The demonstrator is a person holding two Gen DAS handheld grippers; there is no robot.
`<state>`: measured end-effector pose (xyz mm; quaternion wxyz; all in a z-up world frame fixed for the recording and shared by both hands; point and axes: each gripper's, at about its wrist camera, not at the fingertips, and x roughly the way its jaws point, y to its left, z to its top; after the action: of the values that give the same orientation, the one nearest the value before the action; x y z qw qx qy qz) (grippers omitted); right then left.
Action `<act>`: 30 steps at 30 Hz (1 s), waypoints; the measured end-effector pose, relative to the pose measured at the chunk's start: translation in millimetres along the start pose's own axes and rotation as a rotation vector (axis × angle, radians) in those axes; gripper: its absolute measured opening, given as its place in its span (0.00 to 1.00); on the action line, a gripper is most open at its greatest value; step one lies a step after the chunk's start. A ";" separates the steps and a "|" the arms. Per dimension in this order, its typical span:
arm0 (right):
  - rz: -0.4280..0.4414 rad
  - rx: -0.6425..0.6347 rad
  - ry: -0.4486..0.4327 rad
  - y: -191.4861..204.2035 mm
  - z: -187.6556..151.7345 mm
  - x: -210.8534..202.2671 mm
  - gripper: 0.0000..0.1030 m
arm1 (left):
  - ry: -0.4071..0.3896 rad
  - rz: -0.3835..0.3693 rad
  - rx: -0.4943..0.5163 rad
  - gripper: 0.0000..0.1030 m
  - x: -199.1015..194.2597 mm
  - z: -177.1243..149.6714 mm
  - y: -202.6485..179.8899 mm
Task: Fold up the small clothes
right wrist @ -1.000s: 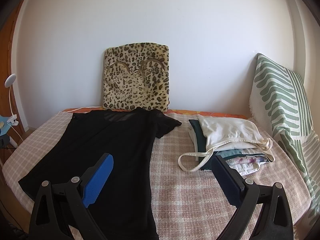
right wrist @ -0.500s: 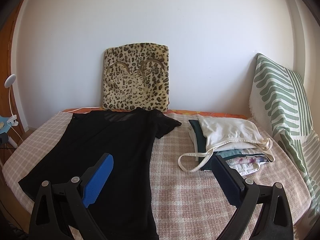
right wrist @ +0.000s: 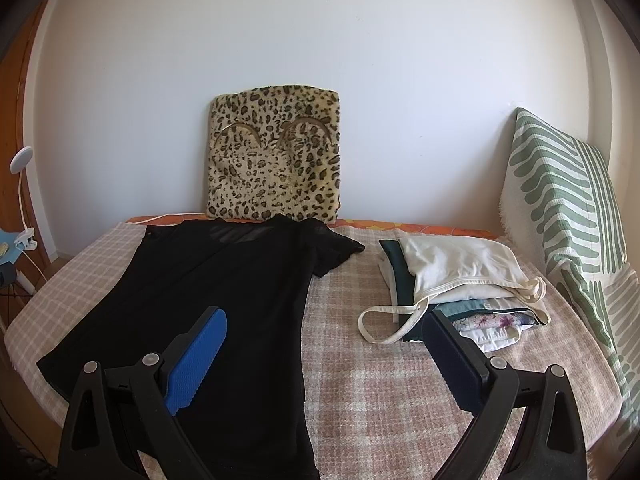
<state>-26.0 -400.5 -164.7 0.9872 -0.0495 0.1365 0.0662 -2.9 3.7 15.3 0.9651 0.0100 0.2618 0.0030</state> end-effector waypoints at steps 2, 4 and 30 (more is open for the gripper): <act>0.000 -0.001 -0.001 0.4 -0.1 -0.3 0.97 | 0.004 -0.001 0.001 1.00 -0.1 -0.8 -1.1; -0.001 0.000 -0.001 0.3 0.1 -0.2 0.97 | 0.007 -0.003 0.001 1.00 0.3 -1.7 -1.5; 0.001 -0.007 -0.005 0.8 3.0 -0.1 0.97 | 0.004 -0.002 0.002 1.00 0.1 -2.8 -0.3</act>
<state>-25.5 -399.4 -161.9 0.9873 -0.0526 0.1341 0.0673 -4.2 3.5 12.9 0.9645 0.0105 0.2639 0.0020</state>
